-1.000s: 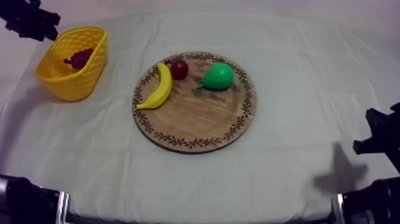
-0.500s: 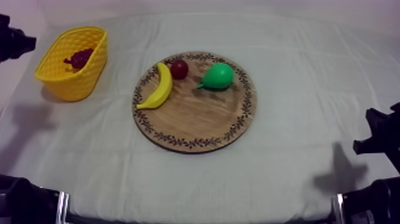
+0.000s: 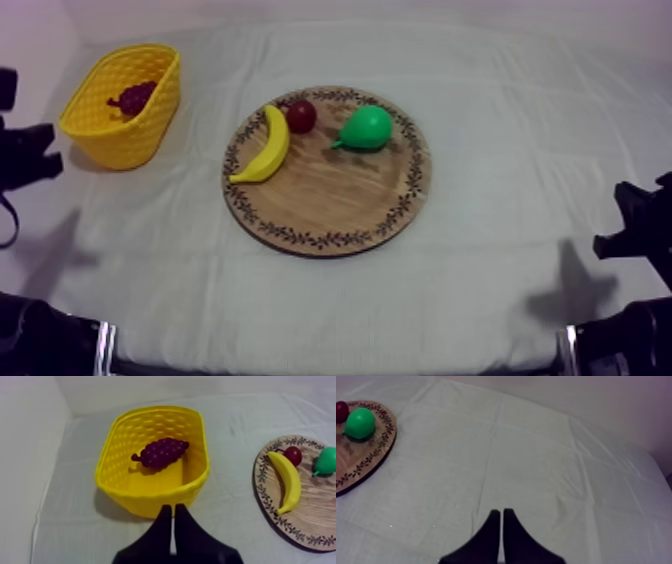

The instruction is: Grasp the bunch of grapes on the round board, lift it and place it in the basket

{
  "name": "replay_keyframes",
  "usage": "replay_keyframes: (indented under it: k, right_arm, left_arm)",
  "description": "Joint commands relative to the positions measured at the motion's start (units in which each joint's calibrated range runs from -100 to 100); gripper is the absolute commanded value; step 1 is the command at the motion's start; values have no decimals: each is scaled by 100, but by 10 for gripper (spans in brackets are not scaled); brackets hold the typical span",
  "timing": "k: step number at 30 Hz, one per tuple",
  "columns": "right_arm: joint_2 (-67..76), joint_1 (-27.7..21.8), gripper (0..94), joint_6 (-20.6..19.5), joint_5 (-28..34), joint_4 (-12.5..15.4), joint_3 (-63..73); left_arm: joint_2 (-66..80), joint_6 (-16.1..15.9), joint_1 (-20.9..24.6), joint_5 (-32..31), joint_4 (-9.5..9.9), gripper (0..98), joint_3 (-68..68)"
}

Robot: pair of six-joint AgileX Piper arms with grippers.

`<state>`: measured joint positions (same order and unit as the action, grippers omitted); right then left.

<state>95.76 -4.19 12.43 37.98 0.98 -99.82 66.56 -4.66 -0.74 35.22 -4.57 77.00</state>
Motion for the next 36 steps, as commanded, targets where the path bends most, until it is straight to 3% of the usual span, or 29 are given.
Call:
replay_keyframes:
  k: [1,9,14,18,25,36]
  right_arm:
    - [0,-2,3,-4,0,-3,4]
    - [0,-2,3,-5,0,-3,4]
    - [0,-2,3,-1,0,-3,4]
    - [0,-2,3,-2,0,-3,4]
    - [0,-2,3,-4,0,-3,4]
    - [0,-2,3,-5,0,-3,4]
  left_arm:
    - [645,32,13,-215,43,0,662]
    - [1748,735,34,-488,625,0,1864]
    - [2465,626,70,-101,648,0,2072]
    - [3038,828,37,113,642,0,2093]
    - [3295,1319,-49,108,640,0,2165]
    - [3318,1386,-67,-168,654,0,2254]
